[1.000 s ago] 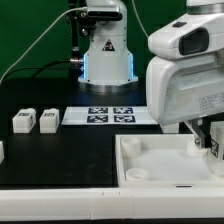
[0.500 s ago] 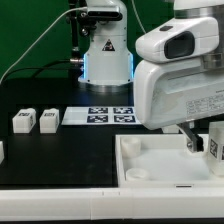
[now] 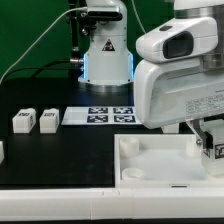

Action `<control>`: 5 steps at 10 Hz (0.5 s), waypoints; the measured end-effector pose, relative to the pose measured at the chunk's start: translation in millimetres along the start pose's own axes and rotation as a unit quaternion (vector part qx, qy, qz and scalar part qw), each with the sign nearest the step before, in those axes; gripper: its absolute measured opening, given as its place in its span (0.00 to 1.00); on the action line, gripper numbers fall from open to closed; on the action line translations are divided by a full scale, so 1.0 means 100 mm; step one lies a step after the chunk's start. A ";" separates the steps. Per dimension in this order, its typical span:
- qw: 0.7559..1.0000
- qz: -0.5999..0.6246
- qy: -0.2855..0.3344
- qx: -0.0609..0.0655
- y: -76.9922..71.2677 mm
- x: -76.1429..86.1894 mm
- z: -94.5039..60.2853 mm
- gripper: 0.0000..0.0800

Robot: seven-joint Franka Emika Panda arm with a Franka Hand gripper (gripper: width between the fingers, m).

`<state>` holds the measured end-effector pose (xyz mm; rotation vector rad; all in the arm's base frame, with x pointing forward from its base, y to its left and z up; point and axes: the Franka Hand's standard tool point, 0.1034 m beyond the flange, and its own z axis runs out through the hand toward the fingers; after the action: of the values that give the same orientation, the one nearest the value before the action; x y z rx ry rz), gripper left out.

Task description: Assemble one leg

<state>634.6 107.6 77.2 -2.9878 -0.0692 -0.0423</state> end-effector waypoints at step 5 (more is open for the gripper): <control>0.936 0.351 0.021 0.025 0.08 0.06 0.02 0.36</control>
Offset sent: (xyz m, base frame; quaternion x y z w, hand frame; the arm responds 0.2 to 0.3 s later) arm 0.0041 0.0065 -0.0088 0.0380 -0.0022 0.2981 0.9538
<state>640.9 100.0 74.1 -2.7721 0.9744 -0.0197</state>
